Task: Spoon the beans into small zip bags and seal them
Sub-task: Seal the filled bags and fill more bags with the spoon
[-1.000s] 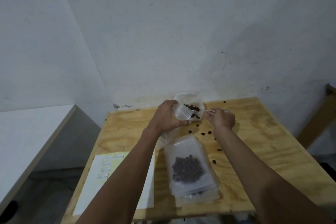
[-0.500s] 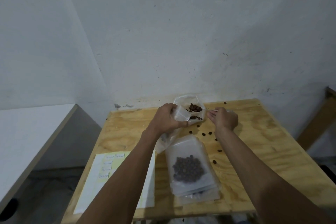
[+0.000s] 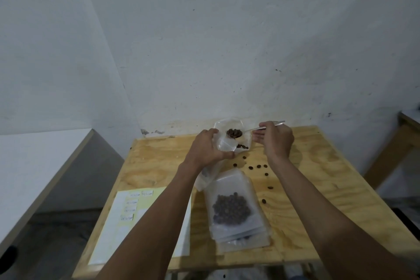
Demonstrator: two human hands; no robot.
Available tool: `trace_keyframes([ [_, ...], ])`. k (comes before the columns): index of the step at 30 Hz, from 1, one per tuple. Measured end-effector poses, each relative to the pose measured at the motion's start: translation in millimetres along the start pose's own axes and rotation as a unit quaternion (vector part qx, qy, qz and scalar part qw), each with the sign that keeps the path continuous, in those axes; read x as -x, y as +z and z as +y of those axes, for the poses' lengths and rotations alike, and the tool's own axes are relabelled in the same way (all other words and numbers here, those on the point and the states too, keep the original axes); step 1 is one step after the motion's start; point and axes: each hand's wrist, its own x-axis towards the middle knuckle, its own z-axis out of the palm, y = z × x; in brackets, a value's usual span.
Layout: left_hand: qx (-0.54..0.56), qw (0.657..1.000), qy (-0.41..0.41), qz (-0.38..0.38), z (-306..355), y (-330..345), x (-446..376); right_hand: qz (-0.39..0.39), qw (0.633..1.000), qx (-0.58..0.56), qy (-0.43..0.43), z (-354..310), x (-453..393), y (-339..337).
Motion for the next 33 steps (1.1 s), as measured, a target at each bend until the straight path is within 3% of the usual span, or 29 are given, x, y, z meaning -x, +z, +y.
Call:
trace_keyframes([
  [3,0.006,1.000,0.005,0.004,3,0,0,-0.071,0.989,0.078,-0.107,0,7,-2],
  [5,0.013,1.000,-0.002,0.001,6,-1,1,-0.033,0.983,0.088,-0.157,3,10,-4],
  [9,0.034,0.999,-0.015,0.000,9,-4,3,0.035,0.980,0.108,-0.164,22,7,-16],
  [20,0.047,0.999,0.006,0.026,12,1,-6,-0.032,0.933,0.233,-0.273,48,9,-27],
  [24,0.086,0.995,0.032,0.038,22,2,-9,-0.044,0.953,0.210,-0.214,57,13,-20],
  [29,0.121,0.991,0.055,0.032,36,1,-17,-0.019,0.991,0.108,-0.070,54,12,-11],
  [33,0.150,0.987,0.060,0.020,46,2,-18,-0.014,0.999,0.036,0.024,49,7,-10],
])
